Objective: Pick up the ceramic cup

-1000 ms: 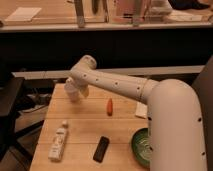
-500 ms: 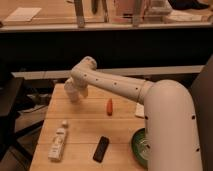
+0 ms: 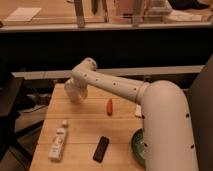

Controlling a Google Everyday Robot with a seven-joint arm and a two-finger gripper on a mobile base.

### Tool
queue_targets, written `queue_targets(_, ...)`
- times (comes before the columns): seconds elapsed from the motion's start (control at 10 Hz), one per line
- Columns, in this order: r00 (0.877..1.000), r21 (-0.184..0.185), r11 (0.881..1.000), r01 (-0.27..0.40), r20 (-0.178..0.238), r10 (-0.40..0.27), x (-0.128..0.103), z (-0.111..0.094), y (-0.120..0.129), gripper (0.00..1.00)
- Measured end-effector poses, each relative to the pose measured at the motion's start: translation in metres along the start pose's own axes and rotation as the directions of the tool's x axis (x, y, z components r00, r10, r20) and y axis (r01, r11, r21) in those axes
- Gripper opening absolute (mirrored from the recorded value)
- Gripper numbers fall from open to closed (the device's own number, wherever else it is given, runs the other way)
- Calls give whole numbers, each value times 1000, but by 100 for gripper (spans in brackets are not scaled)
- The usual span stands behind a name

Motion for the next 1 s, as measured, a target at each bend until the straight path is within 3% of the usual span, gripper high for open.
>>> queue_targets(1.0,998,-1,1000,5,55,-5,1,32,5,80)
